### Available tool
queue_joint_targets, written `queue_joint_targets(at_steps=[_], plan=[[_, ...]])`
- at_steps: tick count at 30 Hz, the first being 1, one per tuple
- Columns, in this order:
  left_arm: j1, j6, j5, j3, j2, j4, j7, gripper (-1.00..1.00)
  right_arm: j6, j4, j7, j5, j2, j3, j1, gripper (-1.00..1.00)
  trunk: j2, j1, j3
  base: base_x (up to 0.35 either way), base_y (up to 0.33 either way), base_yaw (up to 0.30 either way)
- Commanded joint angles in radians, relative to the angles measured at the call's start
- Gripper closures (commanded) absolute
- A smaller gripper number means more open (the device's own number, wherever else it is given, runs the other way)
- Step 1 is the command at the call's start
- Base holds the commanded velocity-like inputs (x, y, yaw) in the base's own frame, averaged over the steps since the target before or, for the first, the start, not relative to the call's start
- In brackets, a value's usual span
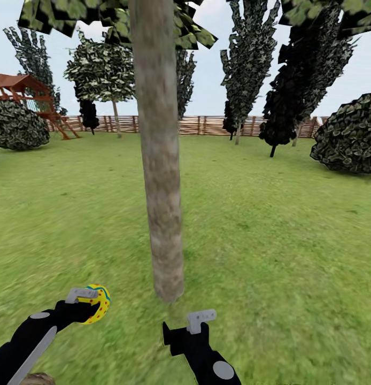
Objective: Take the three Easter eggs out of the wicker basket on the lawn in the garden, then place them on the lawn next to a single tree (choose any tree) so that all three eggs are next to the same tree and none are left in the basket.
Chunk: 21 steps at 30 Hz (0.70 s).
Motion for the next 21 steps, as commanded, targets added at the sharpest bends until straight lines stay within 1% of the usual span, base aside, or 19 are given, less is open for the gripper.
queue_joint_targets(at_steps=[1, 5, 8, 11, 15, 21], plan=[[-0.001, 0.005, 0.006, -0.001, 0.001, -0.001, 0.003, 1.0, 0.003, -0.001, -0.01, -0.01, 0.0, 0.002, -0.001, -1.0, -0.002, 0.001, -0.001, 0.0, -0.277, -0.217], [-0.001, 0.005, 0.006, 0.0, 0.001, 0.004, 0.003, 1.0, 0.003, -0.001, -0.009, -0.01, 0.0, 0.002, -0.001, -1.0, -0.002, 0.001, 0.004, 0.014, -0.277, -0.216], [-0.001, 0.005, 0.006, 0.0, 0.0, 0.005, 0.003, 1.0, 0.003, -0.001, -0.009, -0.01, 0.0, 0.003, -0.001, -1.0, -0.002, 0.001, 0.006, 0.084, -0.278, -0.14], [-0.001, 0.005, 0.006, -0.001, 0.0, 0.006, 0.007, 1.0, 0.003, -0.001, -0.009, -0.01, 0.0, 0.004, -0.001, -1.0, -0.002, 0.001, 0.007, 0.108, -0.278, -0.037], [-0.001, 0.005, 0.006, -0.002, 0.0, 0.007, 0.033, 1.0, 0.003, -0.001, -0.01, -0.01, 0.0, 0.004, -0.001, -1.0, -0.002, 0.001, 0.007, 0.114, -0.278, -0.007], [-0.001, 0.005, 0.006, -0.003, -0.001, 0.007, 0.04, 1.0, 0.003, -0.001, -0.009, -0.01, 0.0, 0.004, -0.001, -1.0, -0.002, 0.001, 0.007, 0.116, -0.278, 0.011]])
